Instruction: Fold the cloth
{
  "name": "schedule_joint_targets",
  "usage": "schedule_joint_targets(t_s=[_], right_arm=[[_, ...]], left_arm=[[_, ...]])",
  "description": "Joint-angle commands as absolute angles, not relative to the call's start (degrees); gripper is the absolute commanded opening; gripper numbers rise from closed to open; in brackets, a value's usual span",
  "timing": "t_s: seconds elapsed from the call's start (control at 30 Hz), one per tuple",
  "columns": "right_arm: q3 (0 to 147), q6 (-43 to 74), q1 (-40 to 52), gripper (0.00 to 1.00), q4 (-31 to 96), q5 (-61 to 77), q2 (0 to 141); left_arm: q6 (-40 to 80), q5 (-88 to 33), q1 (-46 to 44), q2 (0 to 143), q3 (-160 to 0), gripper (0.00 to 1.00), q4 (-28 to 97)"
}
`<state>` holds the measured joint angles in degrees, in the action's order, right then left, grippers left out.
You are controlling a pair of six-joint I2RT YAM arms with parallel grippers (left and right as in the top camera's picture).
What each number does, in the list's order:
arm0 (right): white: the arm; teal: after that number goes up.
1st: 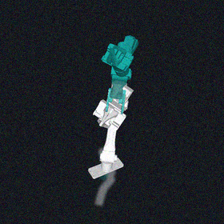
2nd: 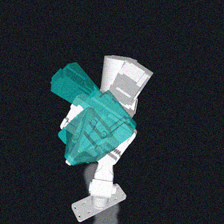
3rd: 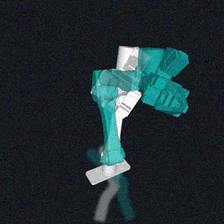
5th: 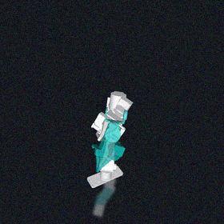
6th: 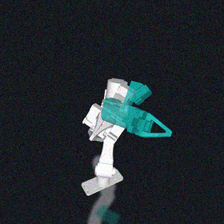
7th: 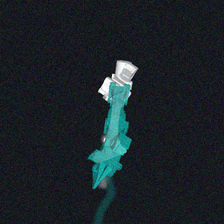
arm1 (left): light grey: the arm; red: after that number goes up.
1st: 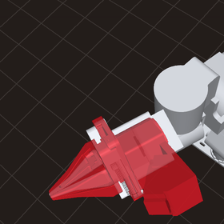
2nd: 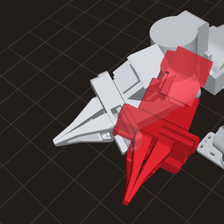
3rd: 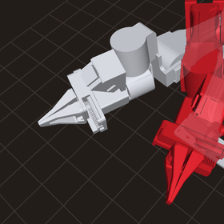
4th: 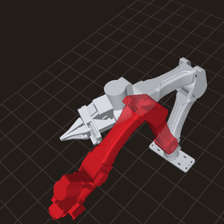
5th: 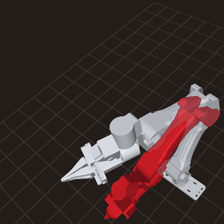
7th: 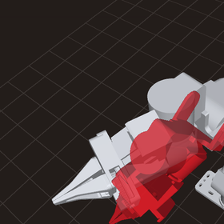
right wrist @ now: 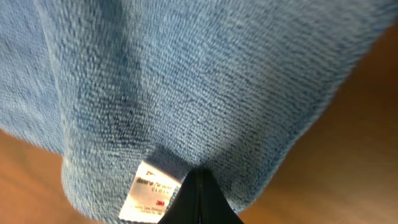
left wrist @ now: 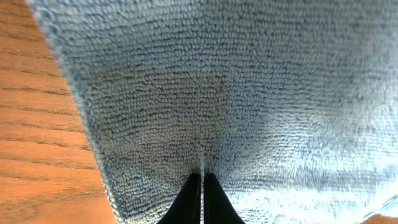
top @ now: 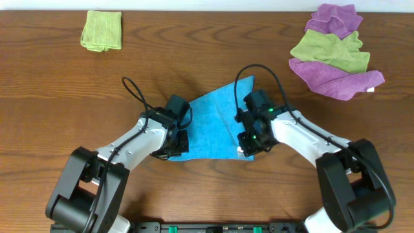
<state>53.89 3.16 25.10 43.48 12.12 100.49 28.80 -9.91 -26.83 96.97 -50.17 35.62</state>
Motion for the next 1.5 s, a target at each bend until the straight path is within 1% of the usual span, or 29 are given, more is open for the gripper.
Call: schedule_joint_targets(t_s=[0.0,0.33,0.6,0.7,0.83,1.07,1.1,1.13,1.2,1.23,1.27,1.3,1.33,1.37,1.47], right_arm=[[52.8,5.8,27.4,0.01,46.9,12.2,102.3],[54.5,6.8,27.6,0.01,50.5,12.0,100.1],[57.0,6.9,27.2,0.01,51.5,10.7,89.5],[57.8,6.9,26.6,0.01,51.5,10.5,85.6],[58.0,6.9,24.5,0.01,49.7,10.3,83.5],[58.0,6.8,18.8,0.01,48.1,11.3,83.6],[58.0,6.8,18.0,0.01,48.1,11.7,83.6],[58.0,6.8,17.3,0.04,48.2,12.7,83.6],[58.0,6.6,16.2,0.27,48.1,14.7,83.6],[58.0,6.6,15.7,0.48,48.0,15.4,83.6],[58.0,6.5,15.3,0.61,48.0,15.9,83.6],[58.0,6.0,14.9,0.64,48.0,16.2,83.6],[58.0,5.5,14.6,0.66,48.0,16.5,83.6],[58.0,5.5,14.3,0.71,47.5,16.6,83.6],[58.0,5.5,14.2,0.78,45.5,16.6,83.6]], left_arm=[[29.8,-9.1,-26.6,98.9,-48.1,0.06,37.3],[29.8,-9.1,-26.6,97.4,-48.4,0.06,39.3],[29.8,-7.9,-26.6,86.7,-51.2,0.06,40.5],[29.9,-4.4,-26.6,81.5,-51.6,0.06,40.2],[30.4,4.3,-26.4,77.5,-51.6,0.06,38.2],[30.3,0.1,-20.0,80.0,-51.6,0.05,32.9],[30.2,-1.3,-18.9,80.3,-51.6,0.08,32.4],[30.2,-2.6,-17.6,80.6,-51.6,0.13,32.0],[29.3,-6.4,-14.8,81.5,-51.6,0.39,31.4],[28.2,-9.0,-13.6,82.0,-51.6,0.52,31.1],[27.1,-11.9,-12.5,82.5,-51.6,0.66,31.0],[26.1,-15.1,-11.3,82.9,-51.6,0.78,30.9],[25.3,-17.4,-10.5,83.3,-51.6,0.85,30.9],[24.1,-20.0,-9.7,83.6,-51.6,0.9,30.8],[23.7,-22.3,-9.3,83.9,-51.6,0.93,30.7]])
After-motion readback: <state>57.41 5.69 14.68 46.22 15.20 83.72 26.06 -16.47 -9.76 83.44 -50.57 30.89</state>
